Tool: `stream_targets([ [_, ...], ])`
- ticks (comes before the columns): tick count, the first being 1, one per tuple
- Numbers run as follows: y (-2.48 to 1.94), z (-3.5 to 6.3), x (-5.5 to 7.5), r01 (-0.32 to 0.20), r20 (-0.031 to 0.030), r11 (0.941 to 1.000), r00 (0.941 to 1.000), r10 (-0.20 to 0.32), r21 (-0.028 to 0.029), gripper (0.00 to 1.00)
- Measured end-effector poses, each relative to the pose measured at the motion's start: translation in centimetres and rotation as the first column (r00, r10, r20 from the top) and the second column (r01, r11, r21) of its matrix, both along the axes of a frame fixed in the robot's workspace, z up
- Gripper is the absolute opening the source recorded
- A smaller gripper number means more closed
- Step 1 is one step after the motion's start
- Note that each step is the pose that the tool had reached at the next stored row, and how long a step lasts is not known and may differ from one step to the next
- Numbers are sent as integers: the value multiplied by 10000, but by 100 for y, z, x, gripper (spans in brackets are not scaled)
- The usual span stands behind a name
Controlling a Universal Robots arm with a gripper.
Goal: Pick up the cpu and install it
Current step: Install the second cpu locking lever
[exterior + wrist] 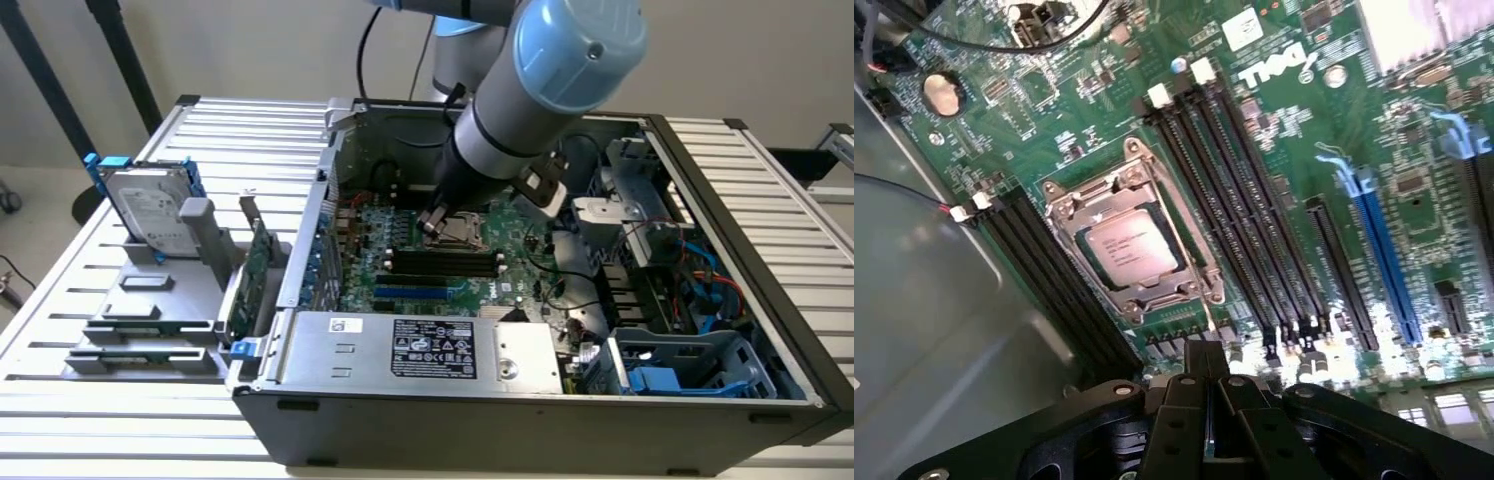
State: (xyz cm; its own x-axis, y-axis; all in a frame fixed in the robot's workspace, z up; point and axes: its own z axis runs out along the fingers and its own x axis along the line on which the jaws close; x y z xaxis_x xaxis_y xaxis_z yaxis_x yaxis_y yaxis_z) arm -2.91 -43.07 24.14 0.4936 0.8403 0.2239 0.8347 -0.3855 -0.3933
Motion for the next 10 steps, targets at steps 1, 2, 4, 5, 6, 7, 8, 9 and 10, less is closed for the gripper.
stream_targets([
  [1, -20, 0, 0, 3, -4, 10000, 10000, -3, 0, 11],
  [2, -34, 0, 0, 6, -5, 10000, 10000, -6, -1, 11],
  [4, -43, -2, 0, 12, -3, 10000, 10000, -12, 1, 11],
  [5, -43, -3, 0, 14, 1, 10000, 10000, -14, -1, 11],
  [6, -44, -4, 1, 12, 7, 10000, 10000, -12, -2, 11],
  [7, -44, -6, 1, 11, 11, 10000, 10000, -11, -2, 11],
  [8, -44, -10, 1, 10, 17, 10000, 10000, -10, -1, 11],
  [9, -44, -13, 0, 11, 25, 10000, 10000, -11, 0, 11],
  [10, -44, -18, -1, 13, 34, 10000, 10000, -13, 0, 11],
])
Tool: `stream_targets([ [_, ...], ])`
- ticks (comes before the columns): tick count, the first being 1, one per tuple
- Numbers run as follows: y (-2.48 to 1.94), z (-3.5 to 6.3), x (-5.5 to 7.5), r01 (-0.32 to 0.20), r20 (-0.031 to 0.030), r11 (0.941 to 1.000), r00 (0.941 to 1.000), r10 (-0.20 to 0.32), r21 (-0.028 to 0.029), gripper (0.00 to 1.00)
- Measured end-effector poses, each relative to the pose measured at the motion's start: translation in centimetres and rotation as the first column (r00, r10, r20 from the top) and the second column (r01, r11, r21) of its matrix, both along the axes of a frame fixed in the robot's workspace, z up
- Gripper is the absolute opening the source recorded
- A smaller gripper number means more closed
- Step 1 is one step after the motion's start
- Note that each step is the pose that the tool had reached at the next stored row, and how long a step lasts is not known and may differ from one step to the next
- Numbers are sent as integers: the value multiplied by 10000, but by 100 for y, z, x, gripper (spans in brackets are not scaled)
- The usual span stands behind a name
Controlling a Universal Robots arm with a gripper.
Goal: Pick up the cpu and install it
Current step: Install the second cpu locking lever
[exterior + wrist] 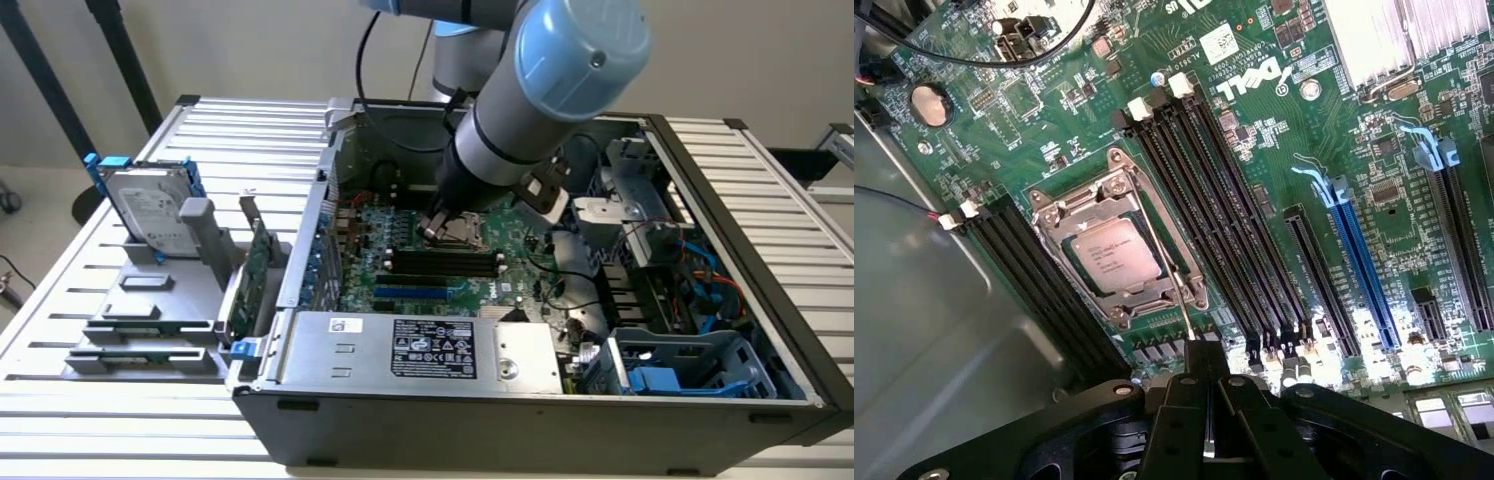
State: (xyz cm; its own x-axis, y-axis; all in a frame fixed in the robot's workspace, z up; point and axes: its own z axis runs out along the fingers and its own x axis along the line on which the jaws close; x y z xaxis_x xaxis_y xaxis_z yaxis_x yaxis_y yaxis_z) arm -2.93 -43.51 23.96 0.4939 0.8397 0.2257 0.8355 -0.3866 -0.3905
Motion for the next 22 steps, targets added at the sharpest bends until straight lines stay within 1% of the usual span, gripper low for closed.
stream_targets([
  [6, 0, -37, -32, 6, 81, 10000, 10000, -6, -14, 11],
  [9, 3, -59, -55, 6, 151, 10000, 9999, -6, -27, 11],
  [11, 9, -77, -68, 7, 223, 10000, 9998, -6, -35, 11],
  [16, 33, -129, -105, 9, 463, 10000, 9989, -6, -51, 11],
  [18, 46, -151, -131, 10, 546, 10000, 9985, -6, -68, 11],
  [20, 66, -174, -165, 9, 615, 10000, 9981, -4, -88, 11],
  [22, 83, -196, -198, 9, 670, 9999, 9978, -2, -118, 11],
])
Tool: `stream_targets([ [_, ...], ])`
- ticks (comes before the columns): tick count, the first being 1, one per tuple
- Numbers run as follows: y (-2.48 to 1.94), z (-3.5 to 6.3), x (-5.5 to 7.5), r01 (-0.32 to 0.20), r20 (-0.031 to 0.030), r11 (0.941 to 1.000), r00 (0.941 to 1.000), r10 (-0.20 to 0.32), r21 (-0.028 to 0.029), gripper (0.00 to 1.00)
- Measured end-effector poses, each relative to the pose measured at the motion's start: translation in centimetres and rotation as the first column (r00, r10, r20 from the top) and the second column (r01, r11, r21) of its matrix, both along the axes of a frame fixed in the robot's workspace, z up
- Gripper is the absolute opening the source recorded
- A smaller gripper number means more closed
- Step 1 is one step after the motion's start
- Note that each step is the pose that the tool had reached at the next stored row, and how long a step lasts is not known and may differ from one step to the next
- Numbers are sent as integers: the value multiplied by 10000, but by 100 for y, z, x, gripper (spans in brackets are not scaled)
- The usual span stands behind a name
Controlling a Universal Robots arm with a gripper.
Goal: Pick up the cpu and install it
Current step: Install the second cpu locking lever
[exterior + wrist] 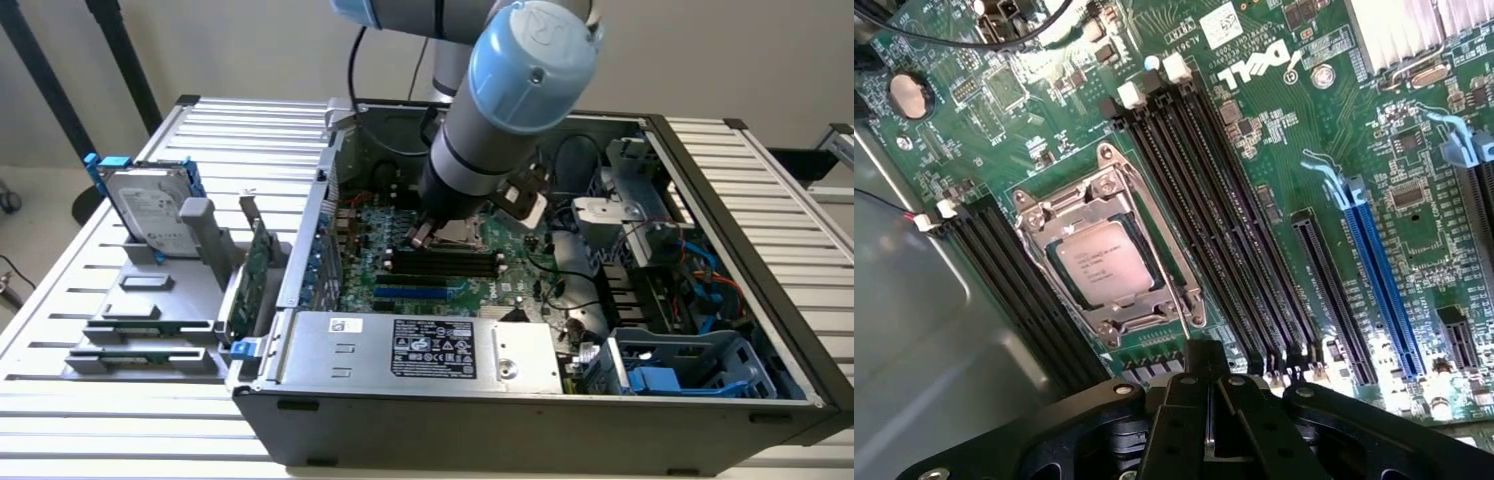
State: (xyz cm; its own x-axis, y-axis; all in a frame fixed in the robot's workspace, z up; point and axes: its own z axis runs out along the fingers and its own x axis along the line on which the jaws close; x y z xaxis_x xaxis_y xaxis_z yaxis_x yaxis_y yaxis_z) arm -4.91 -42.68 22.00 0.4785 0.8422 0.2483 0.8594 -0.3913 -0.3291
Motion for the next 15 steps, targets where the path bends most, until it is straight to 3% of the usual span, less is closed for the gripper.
stream_targets([
  [3, 16, -40, -37, 1, 79, 10000, 10000, -1, -36, 11],
  [11, 48, -156, -84, 3, 337, 10000, 9994, -1, -61, 11],
  [15, 70, -203, -108, 2, 426, 10000, 9991, 1, -72, 11],
])
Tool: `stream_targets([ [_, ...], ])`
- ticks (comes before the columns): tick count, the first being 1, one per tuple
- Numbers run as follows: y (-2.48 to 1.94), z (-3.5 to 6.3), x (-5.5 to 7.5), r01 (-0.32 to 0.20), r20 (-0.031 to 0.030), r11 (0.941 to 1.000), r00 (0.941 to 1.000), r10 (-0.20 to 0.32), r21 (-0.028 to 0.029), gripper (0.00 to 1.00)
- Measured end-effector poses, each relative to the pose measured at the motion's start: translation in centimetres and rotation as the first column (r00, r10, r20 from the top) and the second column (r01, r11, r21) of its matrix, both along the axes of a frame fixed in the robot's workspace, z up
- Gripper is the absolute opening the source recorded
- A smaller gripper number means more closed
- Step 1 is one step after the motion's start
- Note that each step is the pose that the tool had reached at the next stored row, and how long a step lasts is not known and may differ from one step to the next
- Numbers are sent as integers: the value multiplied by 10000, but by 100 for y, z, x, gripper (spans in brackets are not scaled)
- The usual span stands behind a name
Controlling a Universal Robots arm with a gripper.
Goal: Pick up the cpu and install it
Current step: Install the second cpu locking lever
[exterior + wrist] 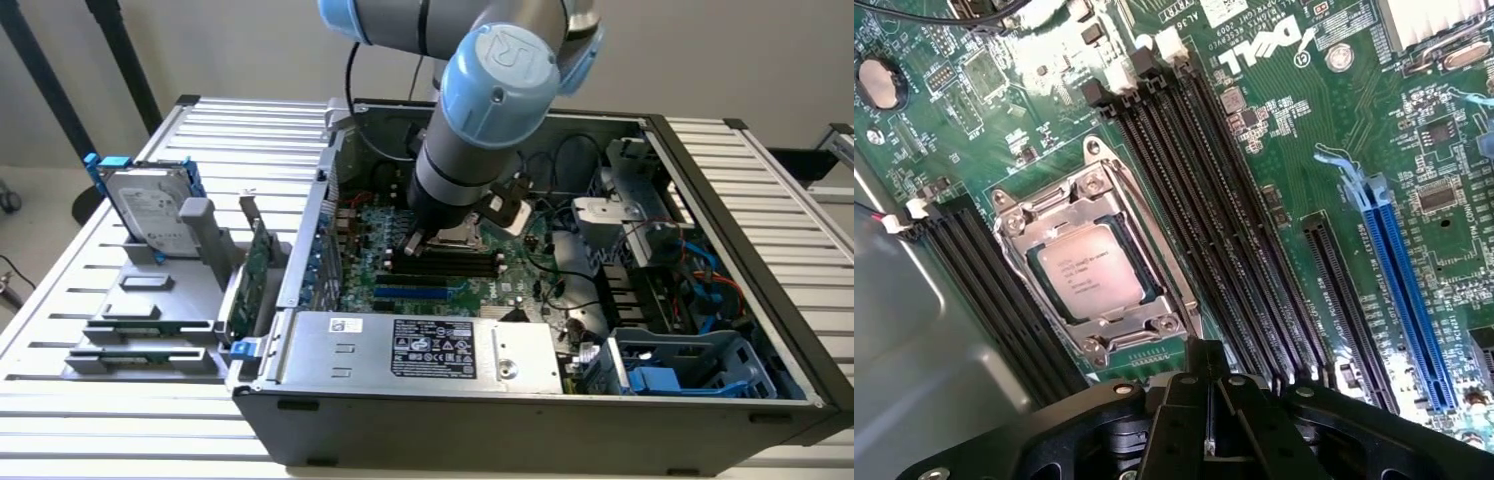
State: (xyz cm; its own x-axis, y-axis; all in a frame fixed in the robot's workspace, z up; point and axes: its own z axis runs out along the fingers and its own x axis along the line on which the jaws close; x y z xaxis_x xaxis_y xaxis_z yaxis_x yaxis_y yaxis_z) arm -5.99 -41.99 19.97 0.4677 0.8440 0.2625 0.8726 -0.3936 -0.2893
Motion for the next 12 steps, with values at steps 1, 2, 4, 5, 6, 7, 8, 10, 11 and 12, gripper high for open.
stream_targets([
  [1, 6, -11, -6, 0, 21, 10000, 10000, 0, -2, 11],
  [2, 11, -21, -10, 1, 43, 10000, 10000, -1, -4, 11],
  [4, 22, -40, -19, 0, 86, 10000, 10000, 0, -5, 11],
  [5, 27, -49, -23, 1, 107, 10000, 9999, -1, -6, 11],
  [6, 31, -57, -26, 0, 128, 10000, 9999, 1, -6, 11],
  [7, 35, -65, -29, 0, 146, 10000, 9999, 0, -7, 11],
  [8, 39, -72, -32, 0, 165, 10000, 9999, 0, -8, 11],
  [10, 48, -87, -35, 1, 201, 10000, 9998, -1, -6, 11],
  [11, 51, -94, -37, 1, 215, 10000, 9998, -1, -7, 11],
  [12, 53, -98, -39, 0, 225, 10000, 9997, 1, -11, 11],
])
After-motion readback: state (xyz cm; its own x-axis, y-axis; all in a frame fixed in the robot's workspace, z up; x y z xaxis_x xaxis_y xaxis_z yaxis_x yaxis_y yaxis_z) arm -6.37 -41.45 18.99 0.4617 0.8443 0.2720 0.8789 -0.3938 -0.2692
